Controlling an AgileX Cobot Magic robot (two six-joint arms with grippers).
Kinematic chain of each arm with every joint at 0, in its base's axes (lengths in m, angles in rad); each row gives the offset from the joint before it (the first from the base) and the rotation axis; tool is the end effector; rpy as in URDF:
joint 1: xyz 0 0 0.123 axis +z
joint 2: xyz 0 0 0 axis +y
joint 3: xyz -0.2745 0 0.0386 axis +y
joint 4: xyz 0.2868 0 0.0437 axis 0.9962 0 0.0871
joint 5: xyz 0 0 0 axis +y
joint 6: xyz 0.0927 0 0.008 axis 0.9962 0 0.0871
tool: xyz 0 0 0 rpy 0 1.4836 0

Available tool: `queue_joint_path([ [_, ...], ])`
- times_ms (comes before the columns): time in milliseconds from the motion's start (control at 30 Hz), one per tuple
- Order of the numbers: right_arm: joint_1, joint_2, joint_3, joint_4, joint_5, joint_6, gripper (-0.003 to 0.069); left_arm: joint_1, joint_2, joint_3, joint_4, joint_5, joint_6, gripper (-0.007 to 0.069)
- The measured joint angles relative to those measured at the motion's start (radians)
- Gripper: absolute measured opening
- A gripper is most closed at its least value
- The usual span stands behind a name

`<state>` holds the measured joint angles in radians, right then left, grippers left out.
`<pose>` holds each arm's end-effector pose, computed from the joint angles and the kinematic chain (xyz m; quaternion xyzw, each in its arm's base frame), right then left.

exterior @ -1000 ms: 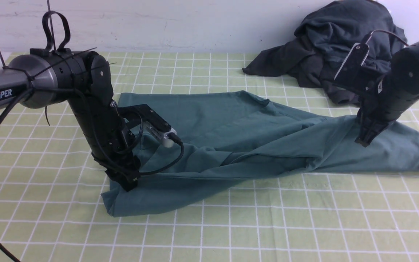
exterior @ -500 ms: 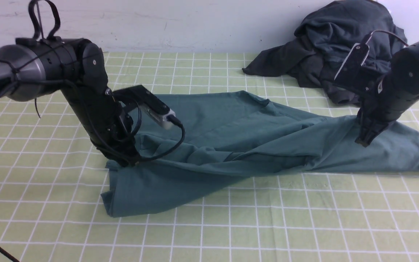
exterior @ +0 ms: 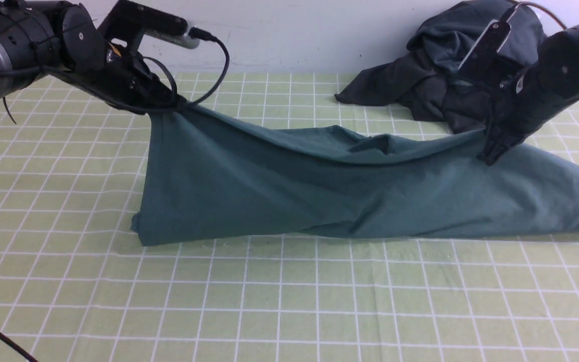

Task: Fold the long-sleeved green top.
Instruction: Use both arms to drag the lower edge of the fabric forward and fold it over the upper edge

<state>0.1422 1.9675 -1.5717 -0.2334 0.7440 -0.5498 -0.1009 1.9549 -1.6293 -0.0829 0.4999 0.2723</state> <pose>0.4670 0.0521 0.2118 -0.3845 0.8819 -0.1476 0.2293 0.4903 -0.0534 0.2501 0.1447 0.9026 0.0018 0.4053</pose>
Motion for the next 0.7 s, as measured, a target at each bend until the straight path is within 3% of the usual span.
queue_joint_path([
  [233,-0.027,0.124,-0.079,0.057,-0.026,0.005,-0.0011,0.020,0.172,-0.180,0.000,-0.062,-0.079,0.0016],
  [467,-0.030,0.194,-0.090,0.019,-0.126,0.178,0.0007,0.027,0.376,-0.345,0.001,-0.104,-0.088,0.0042],
  [600,-0.033,0.201,-0.098,-0.103,-0.125,0.329,0.0074,0.049,0.433,-0.432,0.007,-0.105,-0.088,0.0165],
  [667,-0.034,0.203,-0.139,-0.184,-0.078,0.487,0.0136,0.069,0.438,-0.489,0.011,-0.089,-0.089,0.0279],
  [700,-0.034,0.203,-0.148,-0.194,-0.072,0.498,0.0141,0.070,0.438,-0.494,0.011,-0.084,-0.089,0.0286],
])
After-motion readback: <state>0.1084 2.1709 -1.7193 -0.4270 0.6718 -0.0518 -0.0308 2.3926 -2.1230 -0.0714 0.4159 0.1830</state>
